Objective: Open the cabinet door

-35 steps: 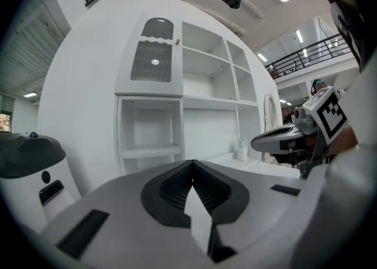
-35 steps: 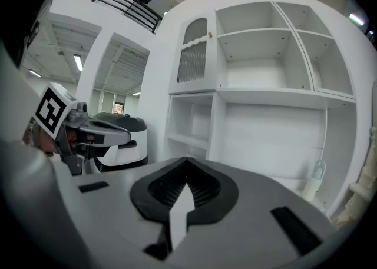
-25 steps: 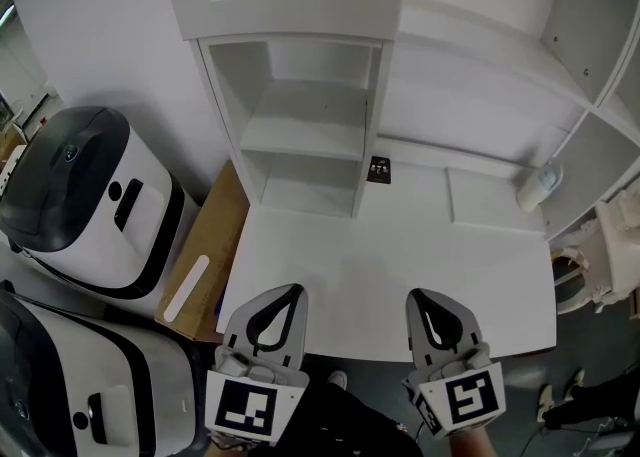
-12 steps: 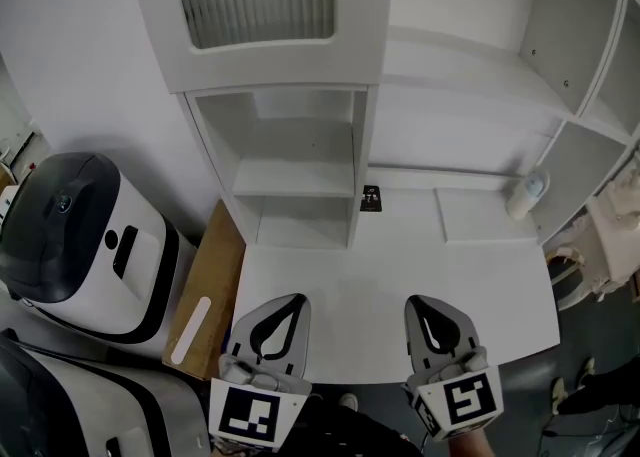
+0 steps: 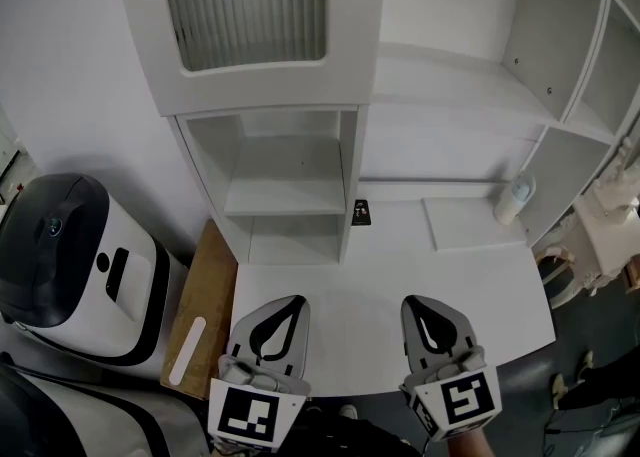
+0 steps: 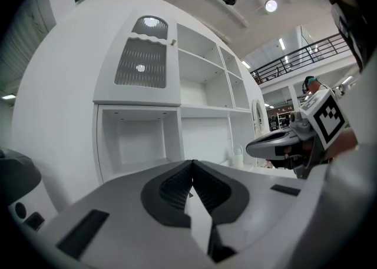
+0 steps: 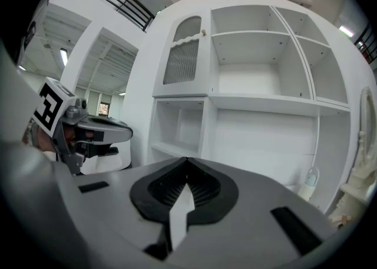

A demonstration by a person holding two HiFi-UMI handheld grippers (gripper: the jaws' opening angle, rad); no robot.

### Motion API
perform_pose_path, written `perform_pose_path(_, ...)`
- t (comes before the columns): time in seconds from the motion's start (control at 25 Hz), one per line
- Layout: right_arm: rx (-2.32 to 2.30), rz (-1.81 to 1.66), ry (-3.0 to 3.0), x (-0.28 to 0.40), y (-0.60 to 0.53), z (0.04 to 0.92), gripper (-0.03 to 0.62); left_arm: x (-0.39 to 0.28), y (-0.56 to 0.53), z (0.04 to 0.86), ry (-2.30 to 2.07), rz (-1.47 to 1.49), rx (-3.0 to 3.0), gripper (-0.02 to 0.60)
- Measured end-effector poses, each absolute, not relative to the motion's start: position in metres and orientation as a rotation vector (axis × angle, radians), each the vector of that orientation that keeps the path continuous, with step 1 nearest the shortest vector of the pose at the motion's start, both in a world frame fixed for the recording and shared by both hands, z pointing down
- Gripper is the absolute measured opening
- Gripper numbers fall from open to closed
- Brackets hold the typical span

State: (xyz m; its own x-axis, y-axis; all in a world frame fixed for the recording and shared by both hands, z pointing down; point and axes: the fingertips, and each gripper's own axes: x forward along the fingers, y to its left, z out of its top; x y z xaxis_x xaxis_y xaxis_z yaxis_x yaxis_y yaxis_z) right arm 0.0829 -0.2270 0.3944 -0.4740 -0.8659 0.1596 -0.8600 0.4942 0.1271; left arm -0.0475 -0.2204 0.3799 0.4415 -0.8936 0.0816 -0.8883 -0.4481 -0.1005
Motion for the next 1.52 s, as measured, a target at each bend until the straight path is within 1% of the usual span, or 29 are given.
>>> perform_pose_path(0.4,1.483,-0.041,-2.563,0.079,-0.238,0.378,0.000,-0.048,-0.229,0.362,1.564,-0.180,-2.596,0.002)
perform_pose_path(0.76,1.475,-0.138,-2.551,0.078,-0.258,0.349,0.000,-0.046,-0.247,0.335,1.516,-0.147,-2.560,0.002)
perform_pose_path(0.92,1.484,-0.182,-2.548,0.073,-0.267,0.331,0.000,-0.044,-0.256,0.321,1.476,-0.117,-2.549,0.002)
perform_pose_path(1.52,1.432,-0.160,-2.603,0.068,-0.290,0.296,0.000,-0.030,-0.279,0.252,1.343,-0.071,-2.432,0.002)
